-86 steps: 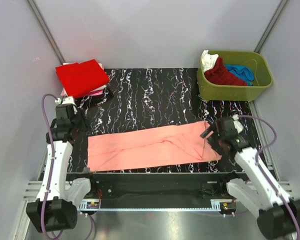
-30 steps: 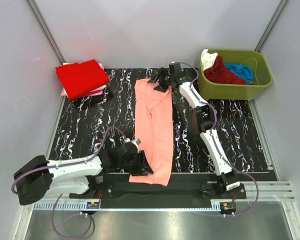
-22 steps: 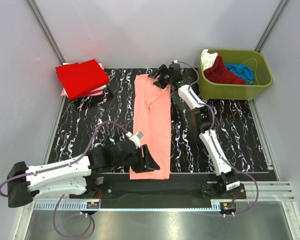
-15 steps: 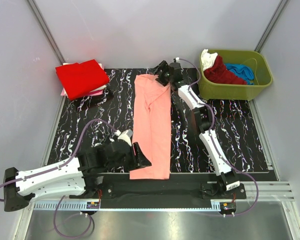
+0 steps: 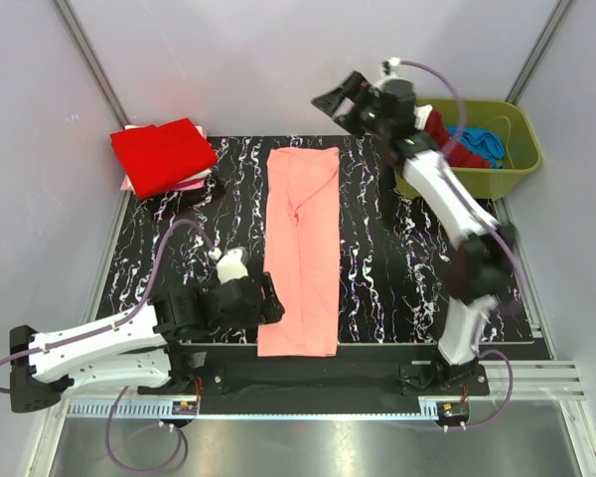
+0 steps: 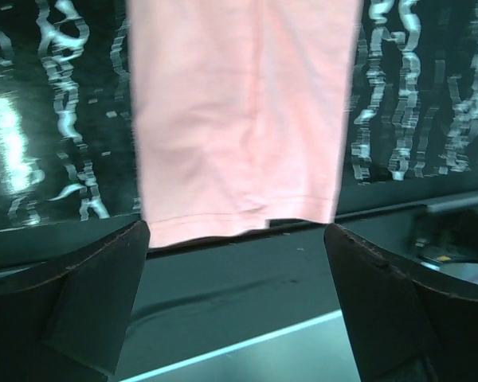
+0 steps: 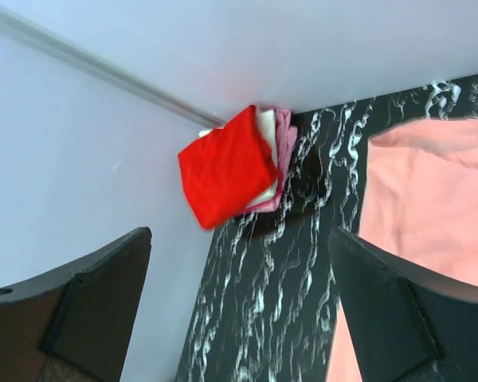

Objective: Fold and stack the t-shirts
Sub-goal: Fold the tshirt

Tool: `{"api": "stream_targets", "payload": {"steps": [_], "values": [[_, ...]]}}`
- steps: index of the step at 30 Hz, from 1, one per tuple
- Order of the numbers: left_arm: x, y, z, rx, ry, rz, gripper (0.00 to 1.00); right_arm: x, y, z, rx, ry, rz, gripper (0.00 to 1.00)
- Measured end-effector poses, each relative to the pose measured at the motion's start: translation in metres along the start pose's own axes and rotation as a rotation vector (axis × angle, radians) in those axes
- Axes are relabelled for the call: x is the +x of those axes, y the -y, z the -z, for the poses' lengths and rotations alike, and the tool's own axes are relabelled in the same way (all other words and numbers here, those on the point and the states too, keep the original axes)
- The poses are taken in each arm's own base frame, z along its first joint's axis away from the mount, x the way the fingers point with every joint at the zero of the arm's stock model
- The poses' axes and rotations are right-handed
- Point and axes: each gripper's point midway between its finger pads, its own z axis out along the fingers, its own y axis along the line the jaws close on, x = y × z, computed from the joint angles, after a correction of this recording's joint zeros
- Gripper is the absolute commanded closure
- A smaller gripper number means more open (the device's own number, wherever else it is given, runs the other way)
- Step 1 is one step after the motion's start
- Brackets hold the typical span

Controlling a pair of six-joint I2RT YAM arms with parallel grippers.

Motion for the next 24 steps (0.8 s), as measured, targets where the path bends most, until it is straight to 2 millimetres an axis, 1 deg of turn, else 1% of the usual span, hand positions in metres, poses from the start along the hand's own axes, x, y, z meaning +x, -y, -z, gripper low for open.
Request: {"api": "stream_targets", "payload": {"steps": [2, 3, 4, 5, 6, 7, 8, 9, 12, 13, 14, 15, 17, 19, 20, 21, 22, 24], "values": [[0.006, -0.017, -0.005, -0.027, 0.005, 0.015, 0.01, -0.001, -0.035, 0.077, 0.006, 0.027, 0.043, 0.00], [0.010, -0.025, -0.007, -0.031, 0.004, 0.025, 0.01, 0.001, -0.051, 0.111, -0.005, 0.046, 0.066, 0.00], [0.016, -0.036, -0.010, -0.028, 0.005, 0.050, 0.01, 0.009, -0.063, 0.142, -0.021, 0.055, 0.085, 0.00], [0.021, -0.044, -0.012, -0.017, 0.006, 0.072, 0.01, 0.022, -0.064, 0.163, -0.017, 0.041, 0.093, 0.00], [0.026, -0.052, -0.015, 0.004, 0.007, 0.099, 0.01, 0.038, -0.066, 0.188, -0.021, 0.026, 0.099, 0.01], [0.031, -0.059, -0.018, 0.027, 0.007, 0.129, 0.01, 0.059, -0.062, 0.209, -0.019, -0.001, 0.102, 0.01], [0.034, -0.062, -0.021, 0.061, 0.015, 0.160, 0.01, 0.083, -0.050, 0.225, 0.005, -0.047, 0.096, 0.00], [0.036, -0.065, -0.023, 0.094, 0.021, 0.188, 0.01, 0.109, -0.032, 0.238, 0.045, -0.099, 0.087, 0.00], [0.036, -0.067, -0.020, 0.138, 0.036, 0.249, 0.01, 0.196, 0.043, 0.271, 0.252, -0.312, 0.053, 0.01], [0.035, -0.068, -0.018, 0.136, 0.037, 0.253, 0.01, 0.219, 0.061, 0.281, 0.310, -0.379, 0.046, 0.03], [0.034, -0.070, -0.016, 0.121, 0.033, 0.250, 0.01, 0.245, 0.081, 0.296, 0.374, -0.461, 0.036, 0.08], [0.034, -0.072, -0.015, 0.099, 0.028, 0.241, 0.02, 0.270, 0.097, 0.313, 0.437, -0.540, 0.027, 0.09], [0.036, -0.076, -0.015, 0.022, 0.008, 0.208, 0.03, 0.302, 0.114, 0.339, 0.509, -0.645, 0.014, 0.14], [0.040, -0.081, -0.020, -0.080, -0.020, 0.165, 0.06, 0.323, 0.119, 0.358, 0.542, -0.714, 0.006, 0.17], [0.043, -0.085, -0.024, -0.133, -0.036, 0.143, 0.08, 0.331, 0.120, 0.364, 0.551, -0.739, -0.005, 0.19], [0.046, -0.088, -0.027, -0.171, -0.049, 0.126, 0.11, 0.338, 0.121, 0.369, 0.561, -0.758, -0.014, 0.24], [0.049, -0.091, -0.031, -0.208, -0.061, 0.111, 0.20, 0.344, 0.122, 0.371, 0.571, -0.768, -0.027, 0.25], [0.055, -0.096, -0.035, -0.251, -0.080, 0.092, 0.24, 0.355, 0.126, 0.375, 0.598, -0.793, -0.051, 0.30]]}}
